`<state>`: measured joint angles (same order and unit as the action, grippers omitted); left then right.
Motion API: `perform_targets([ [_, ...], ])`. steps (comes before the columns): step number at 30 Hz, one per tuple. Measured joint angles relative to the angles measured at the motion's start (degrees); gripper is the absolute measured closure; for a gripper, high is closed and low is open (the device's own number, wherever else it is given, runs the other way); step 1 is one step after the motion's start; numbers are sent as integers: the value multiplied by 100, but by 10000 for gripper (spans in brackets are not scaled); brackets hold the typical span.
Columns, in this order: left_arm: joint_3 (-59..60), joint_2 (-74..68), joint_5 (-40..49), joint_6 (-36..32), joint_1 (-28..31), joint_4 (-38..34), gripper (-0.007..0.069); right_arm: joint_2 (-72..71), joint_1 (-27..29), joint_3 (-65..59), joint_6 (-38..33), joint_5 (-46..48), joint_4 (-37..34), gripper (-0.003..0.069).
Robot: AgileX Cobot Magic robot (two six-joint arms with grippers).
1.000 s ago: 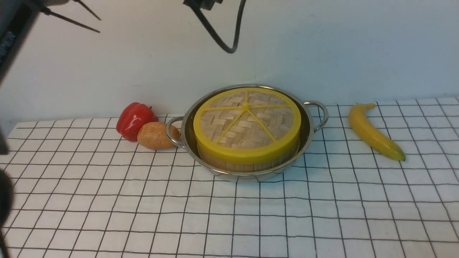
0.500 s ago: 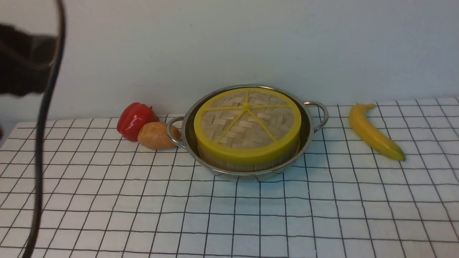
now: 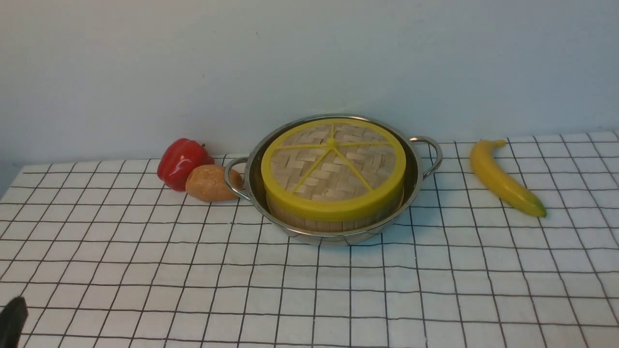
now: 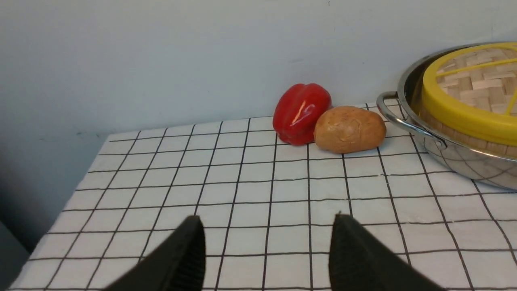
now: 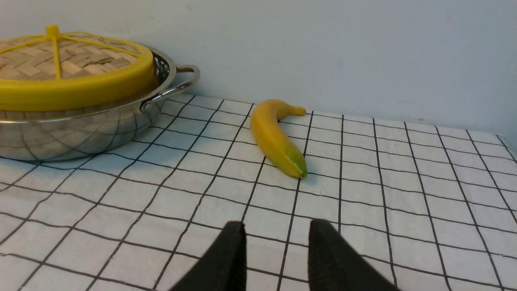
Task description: Place the steamer in the pot on the white tablecloth, and put the lid on the steamer.
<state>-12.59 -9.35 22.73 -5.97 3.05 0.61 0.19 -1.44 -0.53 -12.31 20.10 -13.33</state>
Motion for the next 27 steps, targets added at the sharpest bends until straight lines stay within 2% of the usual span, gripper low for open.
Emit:
perform_targets([
  [3,629,692,-82,53,6,0,235,0,0,0,0,0,0,416],
  [7,1157,917,-95,298,6,0,235,0,0,0,0,0,0,416],
  [12,1299,922,-146,535,-6,0,235,0,0,0,0,0,0,416],
  [27,1299,929,-160,337,-64,172,235,0,0,0,0,-5,0,416],
])
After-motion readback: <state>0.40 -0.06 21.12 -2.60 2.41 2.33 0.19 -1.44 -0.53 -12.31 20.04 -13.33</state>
